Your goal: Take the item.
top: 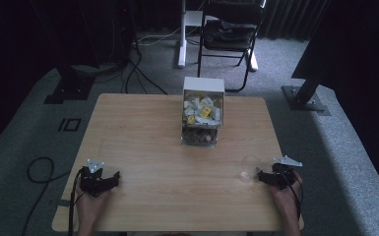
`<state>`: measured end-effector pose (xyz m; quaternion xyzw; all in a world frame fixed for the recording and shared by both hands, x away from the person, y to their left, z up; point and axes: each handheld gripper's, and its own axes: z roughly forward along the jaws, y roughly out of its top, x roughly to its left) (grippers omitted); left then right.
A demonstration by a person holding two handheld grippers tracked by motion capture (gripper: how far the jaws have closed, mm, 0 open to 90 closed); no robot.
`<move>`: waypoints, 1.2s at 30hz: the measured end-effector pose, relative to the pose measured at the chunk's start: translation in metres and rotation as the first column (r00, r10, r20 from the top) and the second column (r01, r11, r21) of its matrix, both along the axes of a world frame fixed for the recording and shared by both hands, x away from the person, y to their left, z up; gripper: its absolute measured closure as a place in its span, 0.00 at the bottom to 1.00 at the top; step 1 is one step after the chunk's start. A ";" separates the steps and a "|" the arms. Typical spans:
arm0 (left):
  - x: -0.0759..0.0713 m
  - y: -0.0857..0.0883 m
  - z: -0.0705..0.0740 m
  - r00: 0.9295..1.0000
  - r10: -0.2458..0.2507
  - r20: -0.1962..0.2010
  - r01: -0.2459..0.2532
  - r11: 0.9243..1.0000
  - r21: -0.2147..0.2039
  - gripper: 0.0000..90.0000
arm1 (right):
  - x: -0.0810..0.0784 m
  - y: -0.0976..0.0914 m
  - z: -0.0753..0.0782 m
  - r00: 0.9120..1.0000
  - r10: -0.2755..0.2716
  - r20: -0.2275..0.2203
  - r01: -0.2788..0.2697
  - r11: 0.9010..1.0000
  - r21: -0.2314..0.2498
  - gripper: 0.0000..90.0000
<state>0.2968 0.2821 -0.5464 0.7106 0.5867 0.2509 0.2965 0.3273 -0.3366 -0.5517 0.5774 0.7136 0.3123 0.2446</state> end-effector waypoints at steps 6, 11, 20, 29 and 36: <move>0.000 0.000 0.000 1.000 -0.004 0.000 0.004 1.000 0.001 0.21 | -0.001 0.000 0.000 1.000 0.005 0.001 -0.005 1.000 -0.001 0.17; 0.000 0.000 0.001 1.000 -0.025 -0.007 0.025 1.000 0.004 0.22 | -0.001 0.000 0.000 1.000 0.006 0.001 -0.006 1.000 -0.001 0.17; -0.004 -0.006 0.011 0.999 -0.029 -0.041 0.029 1.000 0.007 0.36 | -0.001 0.000 0.000 1.000 0.015 0.001 -0.015 1.000 -0.002 0.17; -0.009 -0.022 0.036 0.996 -0.086 0.016 0.086 0.996 0.000 0.36 | -0.001 0.000 0.000 1.000 0.016 0.001 -0.016 1.000 -0.002 0.17; -0.007 -0.037 0.048 0.990 -0.133 0.036 0.133 0.991 -0.004 0.38 | -0.001 0.000 0.000 1.000 0.015 0.001 -0.015 1.000 -0.002 0.17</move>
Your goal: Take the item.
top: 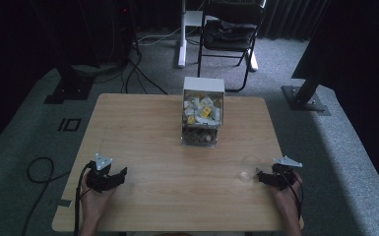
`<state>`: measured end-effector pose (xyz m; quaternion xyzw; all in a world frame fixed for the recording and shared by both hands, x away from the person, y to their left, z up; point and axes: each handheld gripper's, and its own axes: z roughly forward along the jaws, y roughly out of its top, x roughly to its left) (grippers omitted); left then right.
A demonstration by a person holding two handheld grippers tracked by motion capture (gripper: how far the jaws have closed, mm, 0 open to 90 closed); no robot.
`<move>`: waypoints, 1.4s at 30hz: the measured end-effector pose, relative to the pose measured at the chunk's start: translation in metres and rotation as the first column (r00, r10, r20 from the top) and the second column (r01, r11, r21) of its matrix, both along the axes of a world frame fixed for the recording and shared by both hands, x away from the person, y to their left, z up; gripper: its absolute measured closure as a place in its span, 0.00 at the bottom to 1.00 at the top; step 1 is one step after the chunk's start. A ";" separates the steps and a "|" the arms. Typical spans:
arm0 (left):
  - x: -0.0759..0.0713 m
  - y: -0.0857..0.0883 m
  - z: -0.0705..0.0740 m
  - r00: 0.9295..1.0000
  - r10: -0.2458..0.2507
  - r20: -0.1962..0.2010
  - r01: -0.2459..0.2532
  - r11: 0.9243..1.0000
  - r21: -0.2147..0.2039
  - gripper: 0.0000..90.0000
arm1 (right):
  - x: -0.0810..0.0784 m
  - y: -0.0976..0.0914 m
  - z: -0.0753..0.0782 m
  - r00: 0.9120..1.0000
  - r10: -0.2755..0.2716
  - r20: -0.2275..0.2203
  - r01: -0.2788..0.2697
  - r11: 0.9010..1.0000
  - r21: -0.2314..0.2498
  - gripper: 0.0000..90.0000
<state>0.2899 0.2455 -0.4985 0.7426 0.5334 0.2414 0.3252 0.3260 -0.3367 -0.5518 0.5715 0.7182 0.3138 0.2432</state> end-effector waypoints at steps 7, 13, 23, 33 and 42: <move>0.004 -0.011 0.006 1.000 -0.028 0.009 0.028 0.999 -0.023 0.42 | 0.000 0.000 0.000 1.000 0.000 0.000 0.000 1.000 0.000 0.17; 0.007 -0.025 0.012 0.998 -0.066 0.023 0.067 0.997 -0.035 0.43 | 0.000 0.000 0.000 1.000 0.000 0.000 0.000 1.000 0.000 0.17; 0.015 -0.045 0.027 0.991 -0.126 0.049 0.127 0.991 -0.029 0.48 | 0.000 0.000 0.000 1.000 0.000 0.000 0.000 1.000 0.000 0.17; 0.024 -0.060 0.035 0.985 -0.157 0.070 0.160 0.987 -0.033 0.49 | 0.000 0.000 0.000 1.000 0.000 0.000 0.000 1.000 0.000 0.17; 0.029 -0.068 0.041 0.982 -0.171 0.084 0.175 0.984 -0.036 0.50 | 0.000 0.000 0.000 1.000 0.000 0.000 0.000 1.000 0.000 0.17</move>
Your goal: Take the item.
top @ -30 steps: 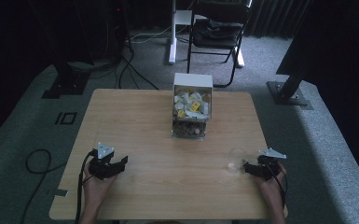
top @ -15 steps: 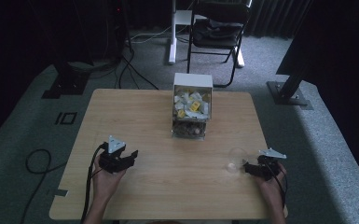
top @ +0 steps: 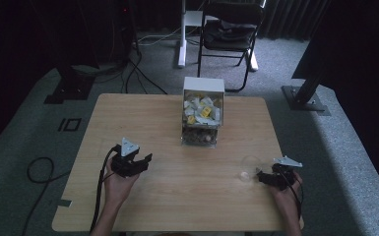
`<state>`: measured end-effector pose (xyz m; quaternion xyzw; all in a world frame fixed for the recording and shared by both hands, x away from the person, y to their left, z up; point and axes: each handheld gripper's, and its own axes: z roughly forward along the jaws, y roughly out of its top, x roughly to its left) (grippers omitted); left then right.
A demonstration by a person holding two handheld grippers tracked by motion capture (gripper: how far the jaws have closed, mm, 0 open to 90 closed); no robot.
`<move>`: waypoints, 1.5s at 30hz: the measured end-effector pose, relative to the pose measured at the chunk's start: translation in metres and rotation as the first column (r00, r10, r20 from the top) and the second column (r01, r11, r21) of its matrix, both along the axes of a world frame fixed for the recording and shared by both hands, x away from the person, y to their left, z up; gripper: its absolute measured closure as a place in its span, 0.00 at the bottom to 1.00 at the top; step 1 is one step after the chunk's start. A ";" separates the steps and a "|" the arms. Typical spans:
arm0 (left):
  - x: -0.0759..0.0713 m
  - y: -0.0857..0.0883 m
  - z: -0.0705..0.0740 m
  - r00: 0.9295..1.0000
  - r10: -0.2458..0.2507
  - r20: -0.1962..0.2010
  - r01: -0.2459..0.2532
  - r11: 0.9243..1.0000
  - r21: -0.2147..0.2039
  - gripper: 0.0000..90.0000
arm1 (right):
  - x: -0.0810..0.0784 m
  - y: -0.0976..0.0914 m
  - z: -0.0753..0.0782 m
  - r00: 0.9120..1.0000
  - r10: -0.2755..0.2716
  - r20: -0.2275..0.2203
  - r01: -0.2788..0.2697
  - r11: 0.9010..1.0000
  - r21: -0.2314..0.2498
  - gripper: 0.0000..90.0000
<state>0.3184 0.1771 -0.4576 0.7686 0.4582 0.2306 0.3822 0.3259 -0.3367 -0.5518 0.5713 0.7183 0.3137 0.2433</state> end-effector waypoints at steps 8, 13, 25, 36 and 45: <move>0.004 -0.010 0.005 1.000 -0.023 0.020 0.023 1.000 -0.005 0.51 | 0.000 0.000 0.000 1.000 0.000 0.000 0.000 1.000 0.000 0.17; 0.006 -0.017 0.006 0.999 -0.037 0.025 0.038 0.999 -0.006 0.51 | 0.000 0.000 0.000 1.000 -0.001 0.000 0.001 1.000 0.000 0.17; 0.012 -0.033 0.010 0.997 -0.075 0.032 0.075 0.997 -0.011 0.53 | 0.000 0.000 0.000 1.000 0.000 0.000 0.000 1.000 0.001 0.17; 0.016 -0.049 0.014 0.993 -0.107 0.043 0.107 0.994 -0.013 0.54 | 0.000 0.000 0.000 1.000 0.000 0.000 0.000 1.000 0.000 0.17; 0.022 -0.056 0.012 0.992 -0.116 0.039 0.117 0.993 -0.024 0.54 | 0.000 0.000 0.000 1.000 0.003 -0.001 -0.003 1.000 0.000 0.16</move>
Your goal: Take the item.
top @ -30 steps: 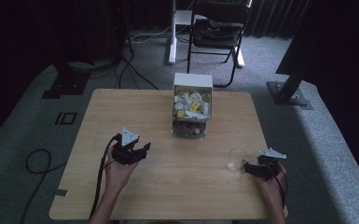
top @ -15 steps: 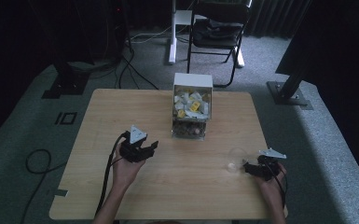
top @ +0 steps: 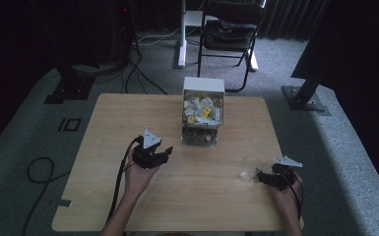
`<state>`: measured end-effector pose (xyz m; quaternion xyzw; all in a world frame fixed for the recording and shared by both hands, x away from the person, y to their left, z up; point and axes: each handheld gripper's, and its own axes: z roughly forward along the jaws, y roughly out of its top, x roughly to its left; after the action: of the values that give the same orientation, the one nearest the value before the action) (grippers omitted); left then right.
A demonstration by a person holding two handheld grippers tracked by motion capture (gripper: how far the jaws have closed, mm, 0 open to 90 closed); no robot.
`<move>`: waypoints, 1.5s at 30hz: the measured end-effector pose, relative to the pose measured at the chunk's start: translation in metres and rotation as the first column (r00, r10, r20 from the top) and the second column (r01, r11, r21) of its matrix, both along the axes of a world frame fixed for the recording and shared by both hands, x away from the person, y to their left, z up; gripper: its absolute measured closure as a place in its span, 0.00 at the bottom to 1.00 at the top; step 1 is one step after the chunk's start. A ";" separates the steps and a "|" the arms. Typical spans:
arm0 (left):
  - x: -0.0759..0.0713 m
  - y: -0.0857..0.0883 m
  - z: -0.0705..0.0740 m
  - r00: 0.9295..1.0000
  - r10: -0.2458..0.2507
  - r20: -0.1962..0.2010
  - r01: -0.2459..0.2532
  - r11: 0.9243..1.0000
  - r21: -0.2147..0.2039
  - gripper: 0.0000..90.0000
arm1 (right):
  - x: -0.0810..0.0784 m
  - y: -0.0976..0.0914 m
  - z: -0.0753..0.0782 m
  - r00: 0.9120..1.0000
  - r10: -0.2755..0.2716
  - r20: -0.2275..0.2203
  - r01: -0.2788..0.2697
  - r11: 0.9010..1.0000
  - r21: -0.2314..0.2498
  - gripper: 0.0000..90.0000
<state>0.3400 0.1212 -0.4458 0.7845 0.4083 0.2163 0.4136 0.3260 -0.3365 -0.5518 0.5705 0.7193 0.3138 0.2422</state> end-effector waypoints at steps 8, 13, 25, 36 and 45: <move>0.002 -0.009 -0.002 1.000 -0.018 -0.001 0.018 1.000 -0.004 0.54 | 0.000 0.000 0.000 1.000 0.004 0.000 -0.004 1.000 0.000 0.16; 0.004 -0.015 -0.002 1.000 -0.023 -0.003 0.023 1.000 -0.004 0.54 | 0.000 0.000 0.000 1.000 0.004 0.000 -0.004 1.000 0.000 0.16; 0.010 -0.031 -0.002 0.999 -0.053 0.008 0.053 0.999 0.005 0.54 | 0.000 0.000 0.000 1.000 0.003 -0.001 -0.003 1.000 0.000 0.16; 0.015 -0.049 -0.009 0.995 -0.097 0.011 0.097 0.995 0.021 0.55 | 0.000 0.000 0.000 1.000 0.002 0.000 -0.002 1.000 0.003 0.16; 0.020 -0.055 -0.014 0.993 -0.113 0.017 0.113 0.994 0.014 0.53 | 0.000 0.000 0.000 1.000 0.003 -0.001 -0.003 1.000 0.002 0.16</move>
<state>0.3605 0.0666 -0.4601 0.8070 0.3582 0.2022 0.4237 0.3259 -0.3362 -0.5517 0.5699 0.7198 0.3146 0.2410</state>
